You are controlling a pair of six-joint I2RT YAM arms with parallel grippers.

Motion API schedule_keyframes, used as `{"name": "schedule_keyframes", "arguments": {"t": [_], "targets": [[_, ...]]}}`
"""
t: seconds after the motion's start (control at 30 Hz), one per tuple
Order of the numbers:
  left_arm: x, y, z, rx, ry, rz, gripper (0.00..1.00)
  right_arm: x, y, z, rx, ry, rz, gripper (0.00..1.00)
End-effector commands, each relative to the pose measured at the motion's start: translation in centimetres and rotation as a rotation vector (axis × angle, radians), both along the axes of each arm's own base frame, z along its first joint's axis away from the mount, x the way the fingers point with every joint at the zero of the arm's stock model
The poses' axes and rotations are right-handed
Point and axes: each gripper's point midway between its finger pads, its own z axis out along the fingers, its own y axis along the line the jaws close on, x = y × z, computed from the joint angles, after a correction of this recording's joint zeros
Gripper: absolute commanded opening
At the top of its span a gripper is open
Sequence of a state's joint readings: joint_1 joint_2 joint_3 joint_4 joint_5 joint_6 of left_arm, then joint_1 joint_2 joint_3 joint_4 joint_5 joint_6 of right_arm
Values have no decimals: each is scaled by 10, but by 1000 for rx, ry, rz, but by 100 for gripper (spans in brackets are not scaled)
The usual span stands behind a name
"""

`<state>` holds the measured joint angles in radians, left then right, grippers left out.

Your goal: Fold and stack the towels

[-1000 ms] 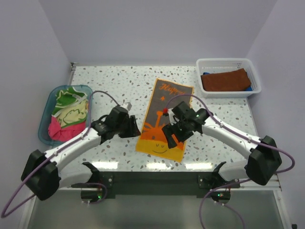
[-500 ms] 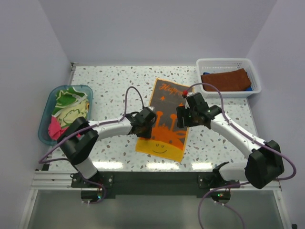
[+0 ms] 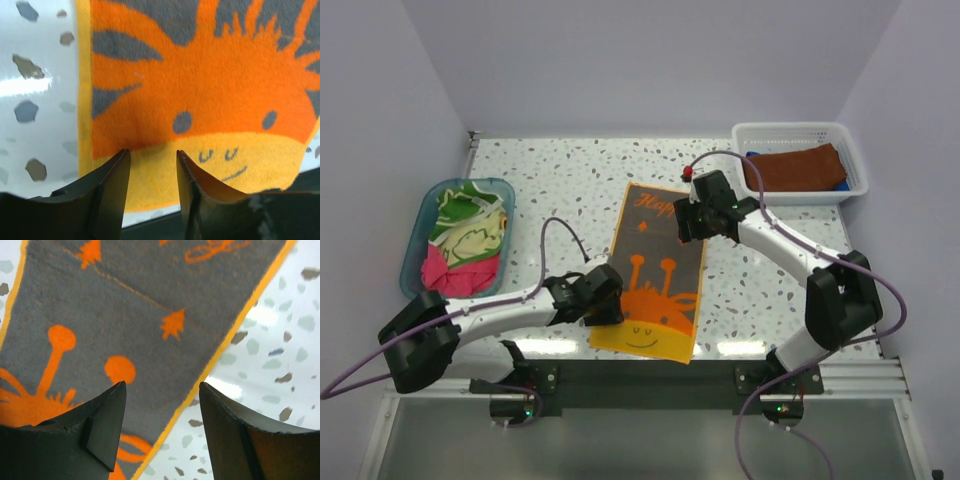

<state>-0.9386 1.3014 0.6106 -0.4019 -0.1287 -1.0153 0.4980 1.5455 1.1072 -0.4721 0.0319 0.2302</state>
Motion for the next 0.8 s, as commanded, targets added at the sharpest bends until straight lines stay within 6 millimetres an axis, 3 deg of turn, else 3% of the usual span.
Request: {"name": "schedule_keyframes", "arguments": {"t": [0.0, 0.13, 0.2, 0.23, 0.27, 0.3, 0.33, 0.47, 0.5, 0.7, 0.77], "targets": [[-3, -8, 18, -73, -18, 91, 50, 42, 15, 36, -11, -142, 101, 63], [22, -16, 54, -46, -134, 46, 64, 69, -2, 36, -63, -132, 116, 56], [52, -12, 73, 29, -235, 14, 73, 87, -13, 42, -60, -135, 121, 52], [64, -10, 79, 45, -258, 4, 76, 91, -17, 30, -75, -99, 125, 50], [81, -4, 83, 42, -263, 5, 77, 97, -26, 28, -79, -90, 108, 49], [103, -11, 95, 39, -321, -63, 79, 107, -27, 35, -76, -103, 104, 46], [117, -10, 101, 38, -344, -73, 81, 110, -30, 23, -85, -70, 103, 45], [191, 5, 125, 132, -453, -111, 85, 137, -42, 16, -79, -61, 68, 40], [215, 0, 132, 159, -484, -153, 86, 140, -43, 14, -79, -57, 65, 40], [314, -3, 140, 241, -555, -222, 83, 168, -46, -7, -107, -39, 33, 39], [336, -1, 138, 253, -564, -233, 82, 175, -49, -13, -127, -40, 11, 38]]}}
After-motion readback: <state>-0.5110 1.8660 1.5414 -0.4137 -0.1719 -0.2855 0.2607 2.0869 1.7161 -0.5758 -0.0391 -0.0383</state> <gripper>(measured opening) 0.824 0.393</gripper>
